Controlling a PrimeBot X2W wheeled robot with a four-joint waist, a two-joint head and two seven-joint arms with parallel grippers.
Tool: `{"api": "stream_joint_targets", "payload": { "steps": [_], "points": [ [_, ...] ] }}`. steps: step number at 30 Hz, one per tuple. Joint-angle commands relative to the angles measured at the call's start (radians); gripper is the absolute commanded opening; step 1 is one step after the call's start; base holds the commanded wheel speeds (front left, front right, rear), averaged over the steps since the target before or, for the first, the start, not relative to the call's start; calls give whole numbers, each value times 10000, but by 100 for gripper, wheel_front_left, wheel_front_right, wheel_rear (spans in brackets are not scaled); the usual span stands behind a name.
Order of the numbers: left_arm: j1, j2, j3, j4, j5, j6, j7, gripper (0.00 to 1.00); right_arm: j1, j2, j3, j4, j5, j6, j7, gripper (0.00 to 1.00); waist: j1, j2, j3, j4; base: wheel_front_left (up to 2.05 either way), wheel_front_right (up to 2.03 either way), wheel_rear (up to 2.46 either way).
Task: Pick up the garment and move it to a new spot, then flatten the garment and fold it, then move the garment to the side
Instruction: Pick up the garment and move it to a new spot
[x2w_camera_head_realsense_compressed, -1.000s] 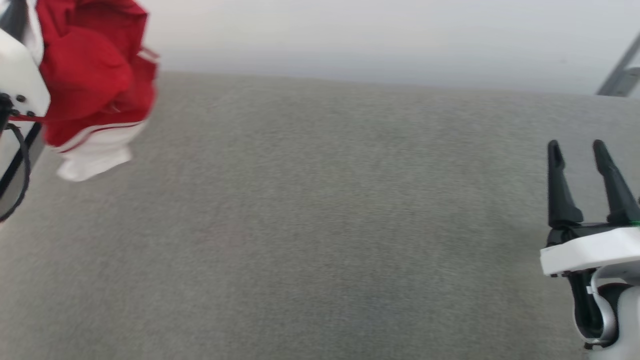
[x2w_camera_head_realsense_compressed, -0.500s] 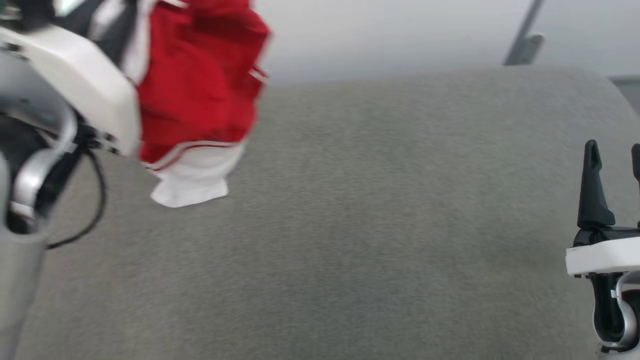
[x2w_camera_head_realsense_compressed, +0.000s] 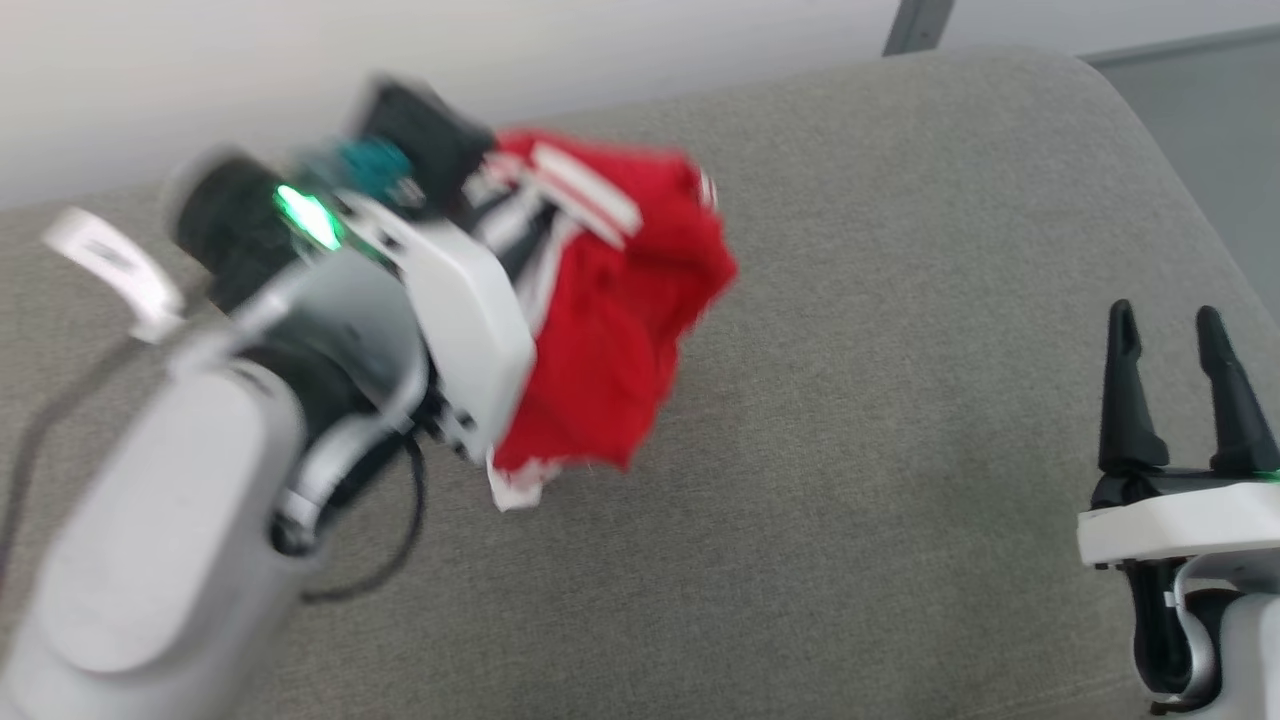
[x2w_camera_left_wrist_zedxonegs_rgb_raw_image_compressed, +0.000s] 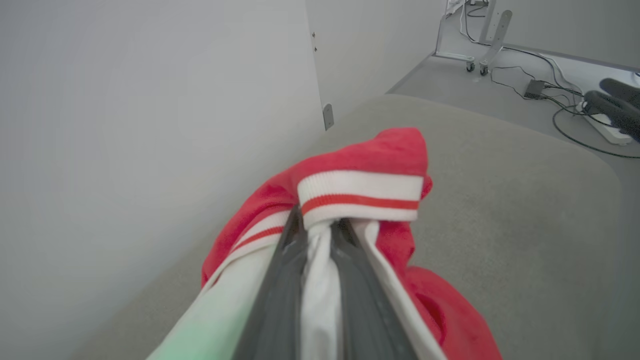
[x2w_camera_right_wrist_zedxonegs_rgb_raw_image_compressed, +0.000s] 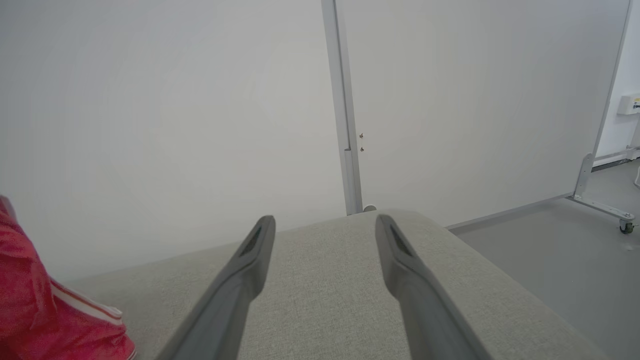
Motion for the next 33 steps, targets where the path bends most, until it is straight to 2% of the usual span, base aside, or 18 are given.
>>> {"api": "stream_joint_targets", "payload": {
  "steps": [1,8,15,20,21,22,23,24,29,33],
  "points": [
    [279,-46,-133,177,-67,-63,0,0,-96,35,55,69,91,-3,-91,100,0,0,97,-106,0,0,0],
    [1467,-443,-882,2389,-495,-309,-318,0,-315,34,568,654,257,-3,-347,100,0,0,206,-154,0,0,0],
    [1807,-744,-1330,4773,-565,-547,-693,0,-547,33,875,891,240,-3,-421,100,0,0,193,-91,0,0,0],
    [1744,-942,-1590,5926,-586,-699,-953,0,-591,32,935,1022,195,-3,-468,100,0,0,138,-27,0,0,0],
    [1697,-1012,-1655,6168,-605,-725,-1049,4,-590,32,932,1033,188,-3,-471,100,0,0,112,3,0,0,0],
    [1693,-1089,-1666,6426,-716,-761,-1105,38,-592,32,944,1049,175,-3,-465,100,0,0,84,31,0,0,0],
    [1651,-1134,-1697,6612,-733,-776,-1193,56,-594,32,967,1059,167,-3,-457,100,0,0,52,61,0,0,0],
    [1575,-1170,-1689,6764,-776,-786,-1323,100,-591,32,978,1064,160,-3,-442,100,0,0,18,98,0,0,0],
    [1204,-1253,-1513,6973,-1085,-864,-2044,100,-518,-88,1049,1050,234,-3,-339,100,0,0,-226,319,0,0,0],
    [1195,-1039,-1403,6599,-1187,-918,-2840,100,-439,-244,1051,1095,340,-3,-316,100,0,0,-474,516,0,0,0]
  ]
}}
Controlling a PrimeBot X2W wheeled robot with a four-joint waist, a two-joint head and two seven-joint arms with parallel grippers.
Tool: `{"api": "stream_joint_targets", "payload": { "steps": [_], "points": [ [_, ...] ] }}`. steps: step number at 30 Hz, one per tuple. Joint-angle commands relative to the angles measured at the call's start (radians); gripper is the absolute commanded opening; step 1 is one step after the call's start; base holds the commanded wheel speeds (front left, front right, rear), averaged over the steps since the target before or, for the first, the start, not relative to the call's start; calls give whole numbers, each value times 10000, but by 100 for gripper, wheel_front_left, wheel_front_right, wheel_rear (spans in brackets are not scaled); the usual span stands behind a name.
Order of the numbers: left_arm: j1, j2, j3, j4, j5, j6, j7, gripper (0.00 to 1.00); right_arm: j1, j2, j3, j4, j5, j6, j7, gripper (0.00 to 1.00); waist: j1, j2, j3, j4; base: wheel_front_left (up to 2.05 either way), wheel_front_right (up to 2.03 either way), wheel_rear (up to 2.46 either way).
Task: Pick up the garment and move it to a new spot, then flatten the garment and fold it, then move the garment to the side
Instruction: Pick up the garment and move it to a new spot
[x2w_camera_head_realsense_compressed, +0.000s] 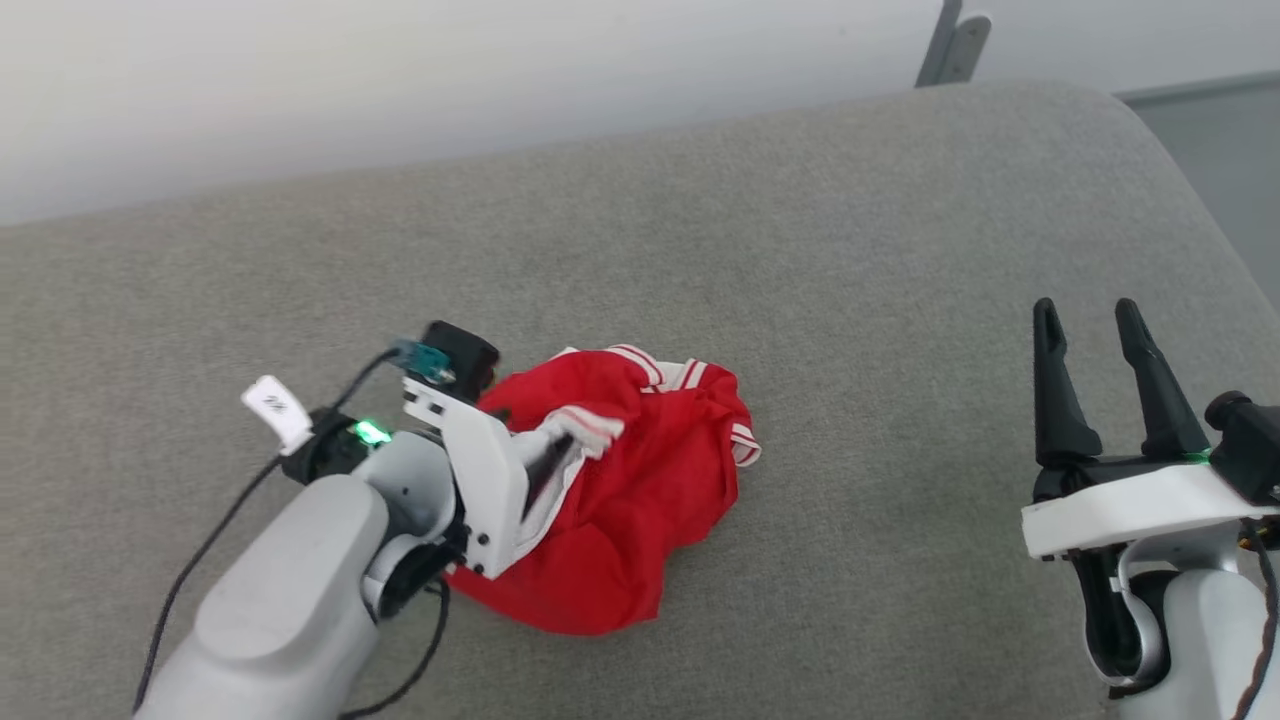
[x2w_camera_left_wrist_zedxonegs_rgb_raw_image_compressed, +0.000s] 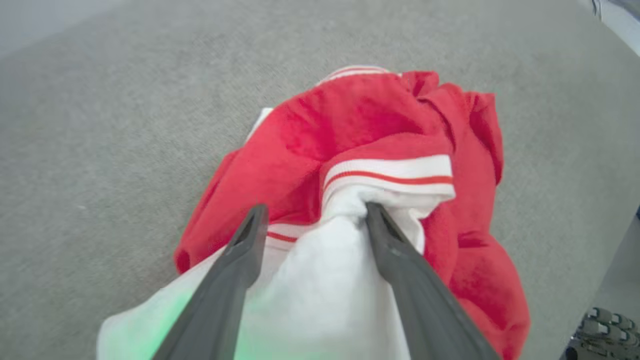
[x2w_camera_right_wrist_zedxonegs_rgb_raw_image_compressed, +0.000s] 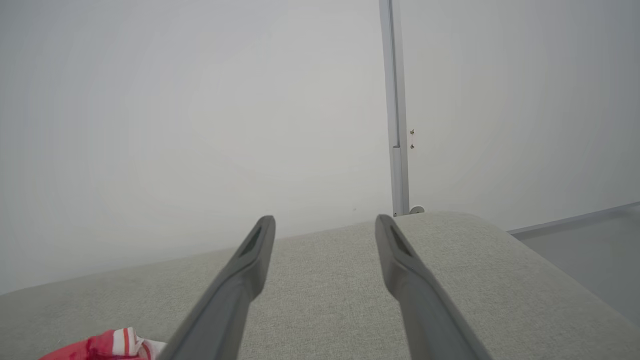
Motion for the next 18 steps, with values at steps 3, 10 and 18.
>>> {"api": "stream_joint_targets", "payload": {
  "steps": [3,10,18],
  "points": [
    [124,310,186,-509,-137,-52,-903,100,183,-152,-49,76,101,-3,52,100,0,0,-330,297,0,0,0],
    [714,942,859,-1503,-14,95,-2927,100,457,-453,-129,218,105,-3,75,100,0,0,-779,774,0,0,0],
    [1885,1559,1759,-2424,131,710,-5144,100,819,-807,-108,565,-60,-3,-69,100,0,0,-1231,1330,0,0,0]
  ]
}}
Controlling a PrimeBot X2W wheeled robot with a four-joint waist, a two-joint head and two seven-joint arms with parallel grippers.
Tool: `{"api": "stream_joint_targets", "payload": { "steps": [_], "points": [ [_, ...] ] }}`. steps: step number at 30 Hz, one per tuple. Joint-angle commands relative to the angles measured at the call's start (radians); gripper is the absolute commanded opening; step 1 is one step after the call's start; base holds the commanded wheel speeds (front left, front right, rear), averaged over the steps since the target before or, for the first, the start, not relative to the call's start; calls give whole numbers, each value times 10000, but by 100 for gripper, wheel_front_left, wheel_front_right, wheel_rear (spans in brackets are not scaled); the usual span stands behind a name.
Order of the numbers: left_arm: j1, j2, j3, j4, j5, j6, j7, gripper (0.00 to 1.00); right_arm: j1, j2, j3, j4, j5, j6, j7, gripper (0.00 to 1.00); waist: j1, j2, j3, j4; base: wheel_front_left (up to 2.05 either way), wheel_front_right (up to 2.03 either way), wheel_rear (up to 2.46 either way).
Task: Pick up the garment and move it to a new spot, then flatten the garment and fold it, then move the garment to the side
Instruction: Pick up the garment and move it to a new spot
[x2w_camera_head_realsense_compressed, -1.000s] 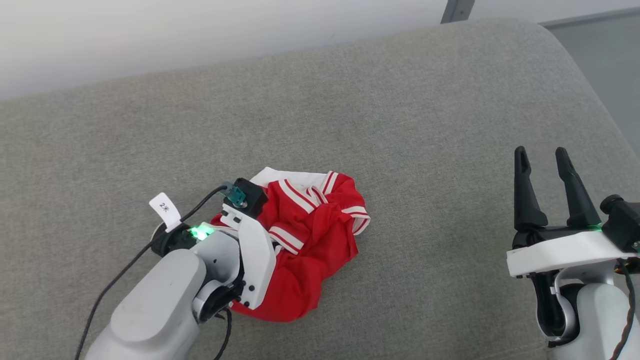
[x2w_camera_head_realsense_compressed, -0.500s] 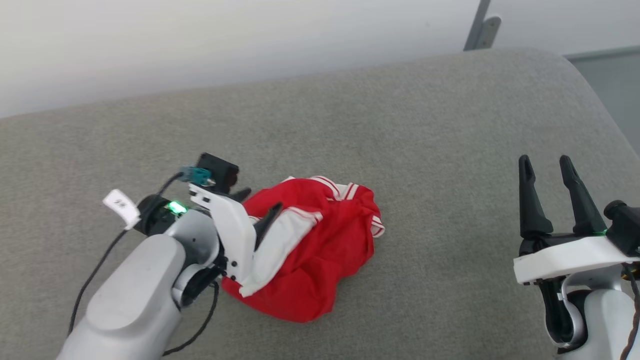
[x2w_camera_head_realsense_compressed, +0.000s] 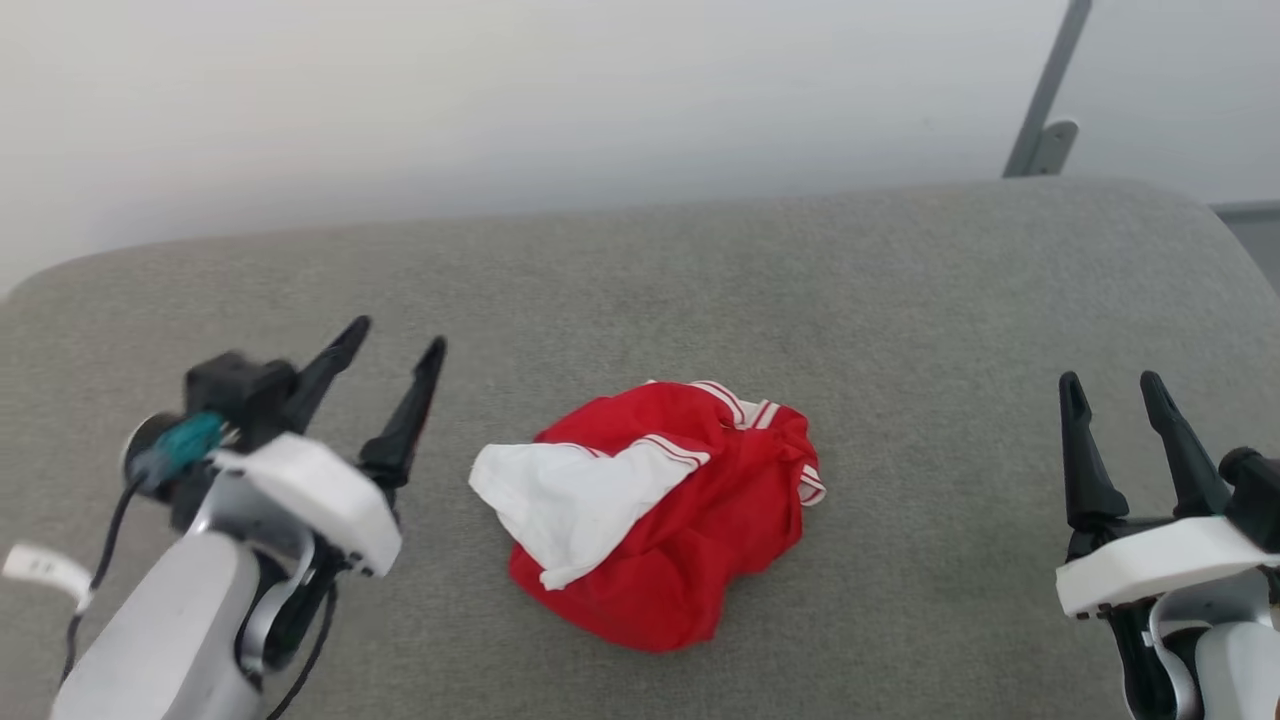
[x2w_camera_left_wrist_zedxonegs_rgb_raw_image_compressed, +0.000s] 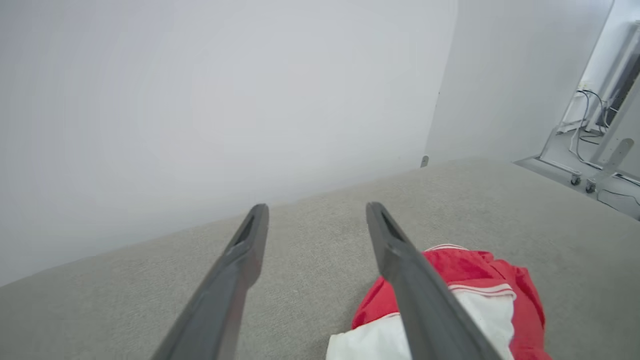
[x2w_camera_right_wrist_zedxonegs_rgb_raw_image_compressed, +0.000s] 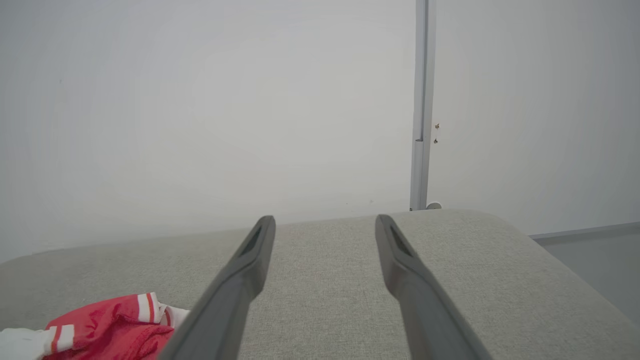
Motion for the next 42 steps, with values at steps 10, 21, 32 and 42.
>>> {"api": "stream_joint_targets", "payload": {
  "steps": [10,21,32,42],
  "points": [
    [2090,591,1035,-1170,256,928,-1874,100,373,-206,-3,120,-129,-3,-32,100,1,0,-414,688,0,0,0],
    [3627,240,2372,-1757,277,1104,-2078,100,648,-84,37,91,-40,-3,-19,100,1,0,-522,1030,0,0,0],
    [4807,-619,3933,-1977,918,556,-2079,100,904,34,-82,3,-79,-3,-87,100,1,0,-556,1265,0,0,0],
    [5128,-1274,4618,-1849,1499,-102,-2079,100,1226,270,-141,8,-220,-3,-234,100,1,0,-600,1333,0,0,0]
  ]
}}
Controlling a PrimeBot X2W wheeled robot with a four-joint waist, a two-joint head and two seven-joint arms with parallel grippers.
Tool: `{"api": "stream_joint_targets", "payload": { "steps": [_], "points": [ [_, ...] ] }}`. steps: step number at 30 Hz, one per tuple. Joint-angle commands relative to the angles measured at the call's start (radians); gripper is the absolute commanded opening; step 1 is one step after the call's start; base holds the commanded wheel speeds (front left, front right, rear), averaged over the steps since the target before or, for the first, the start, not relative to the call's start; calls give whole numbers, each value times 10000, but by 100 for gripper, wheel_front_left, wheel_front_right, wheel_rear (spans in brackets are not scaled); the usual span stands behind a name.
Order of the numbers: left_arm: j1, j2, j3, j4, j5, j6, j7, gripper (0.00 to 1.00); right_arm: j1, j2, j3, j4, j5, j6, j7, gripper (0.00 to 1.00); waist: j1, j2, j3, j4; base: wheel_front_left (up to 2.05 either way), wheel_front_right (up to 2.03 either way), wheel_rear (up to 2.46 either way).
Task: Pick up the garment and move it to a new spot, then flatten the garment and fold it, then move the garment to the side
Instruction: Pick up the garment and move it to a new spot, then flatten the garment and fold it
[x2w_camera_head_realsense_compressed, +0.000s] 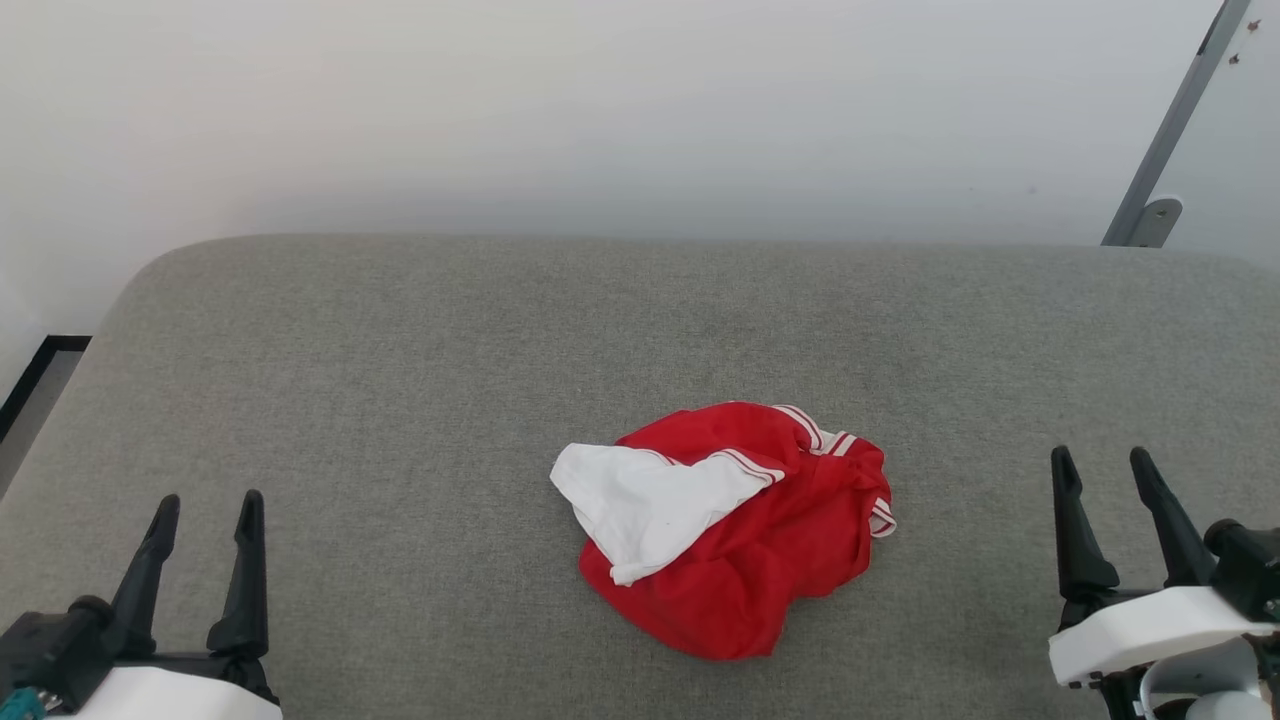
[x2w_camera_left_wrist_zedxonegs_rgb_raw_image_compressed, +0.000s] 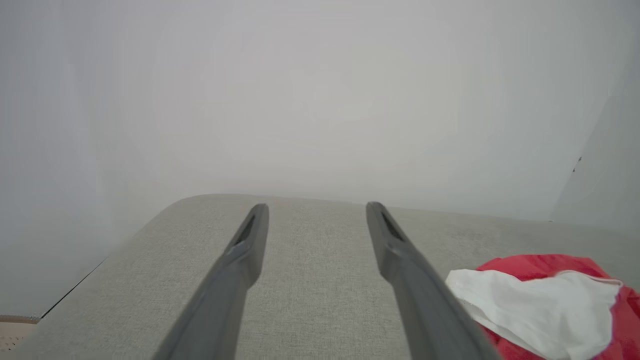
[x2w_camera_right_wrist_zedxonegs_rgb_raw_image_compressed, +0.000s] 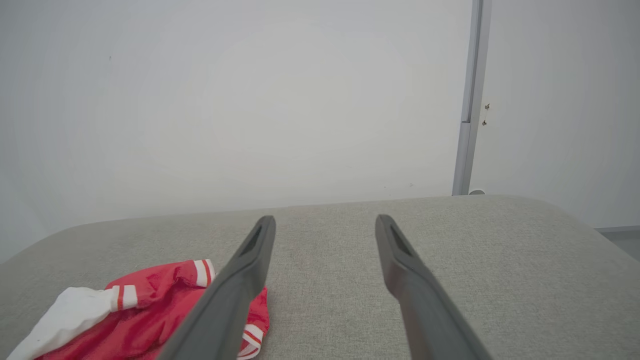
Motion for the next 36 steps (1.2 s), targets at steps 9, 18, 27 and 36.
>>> {"api": "stream_joint_targets", "payload": {
  "steps": [9,18,27,36],
  "points": [
    [133,-360,359,34,354,-290,-49,100,252,160,43,-43,-73,-3,-101,100,0,-1,0,-20,0,0,0],
    [169,-656,459,33,485,-410,-49,100,312,229,20,-44,-70,-3,-131,100,0,-1,26,-14,0,0,0],
    [131,-783,524,123,606,-501,-49,100,286,262,23,-66,-157,-3,-92,100,0,-1,13,-14,0,0,0],
    [-212,-518,21,303,778,-568,186,100,248,209,90,-96,-173,-3,-19,100,0,-1,31,-35,0,0,0]
  ]
}}
